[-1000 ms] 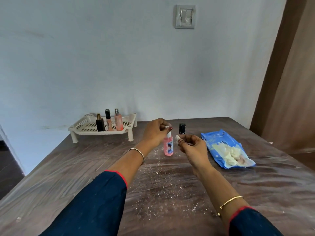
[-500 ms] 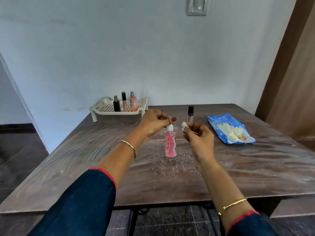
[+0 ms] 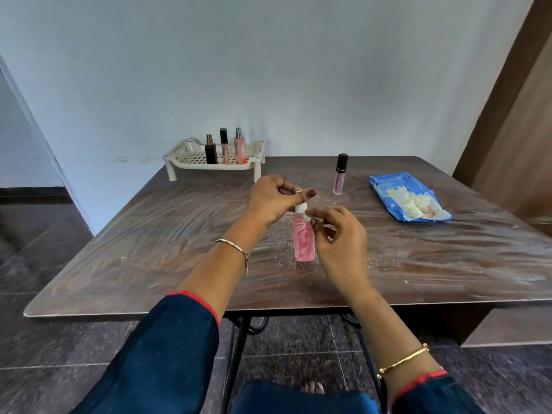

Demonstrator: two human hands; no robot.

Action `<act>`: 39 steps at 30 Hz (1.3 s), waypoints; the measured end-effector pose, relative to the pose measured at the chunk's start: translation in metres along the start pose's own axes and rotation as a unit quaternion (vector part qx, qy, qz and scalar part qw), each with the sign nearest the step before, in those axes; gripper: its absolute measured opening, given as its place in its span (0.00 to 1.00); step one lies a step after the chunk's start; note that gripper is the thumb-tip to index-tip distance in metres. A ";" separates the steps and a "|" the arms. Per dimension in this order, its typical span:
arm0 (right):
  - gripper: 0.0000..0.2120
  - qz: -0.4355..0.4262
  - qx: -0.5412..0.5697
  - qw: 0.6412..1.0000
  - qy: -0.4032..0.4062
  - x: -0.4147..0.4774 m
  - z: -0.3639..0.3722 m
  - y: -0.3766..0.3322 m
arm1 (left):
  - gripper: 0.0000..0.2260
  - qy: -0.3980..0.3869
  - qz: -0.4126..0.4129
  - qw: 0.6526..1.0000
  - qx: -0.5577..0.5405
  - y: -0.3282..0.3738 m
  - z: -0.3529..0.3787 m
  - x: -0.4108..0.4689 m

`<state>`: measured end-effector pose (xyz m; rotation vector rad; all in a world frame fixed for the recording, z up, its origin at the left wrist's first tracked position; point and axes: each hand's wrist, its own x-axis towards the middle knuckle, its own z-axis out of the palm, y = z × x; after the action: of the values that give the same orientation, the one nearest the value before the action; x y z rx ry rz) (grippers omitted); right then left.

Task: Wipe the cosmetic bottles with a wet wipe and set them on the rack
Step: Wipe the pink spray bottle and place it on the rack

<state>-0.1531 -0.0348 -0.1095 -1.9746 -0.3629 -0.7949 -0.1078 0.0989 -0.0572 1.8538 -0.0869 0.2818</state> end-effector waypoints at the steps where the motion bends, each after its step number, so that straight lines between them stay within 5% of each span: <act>1: 0.11 -0.018 -0.021 1.000 -0.001 -0.001 0.000 0.001 | 0.12 0.007 0.009 1.000 0.009 -0.001 0.000 -0.001; 11: 0.06 -0.152 -0.148 0.976 -0.047 -0.008 -0.002 -0.002 | 0.07 0.025 0.021 0.999 -0.019 -0.021 0.002 -0.006; 35: 0.11 -0.106 -0.207 0.955 -0.186 -0.024 -0.023 0.000 | 0.06 0.039 -0.059 0.994 -0.080 -0.031 0.001 0.005; 39: 0.08 -0.082 -0.164 0.974 -0.131 -0.004 -0.031 -0.005 | 0.07 0.034 -0.071 0.994 -0.081 -0.028 0.002 0.005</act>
<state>-0.1708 -0.0585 -0.0978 -2.3943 -0.5873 -0.7349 -0.0972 0.1057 -0.0832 1.6786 0.0670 0.2321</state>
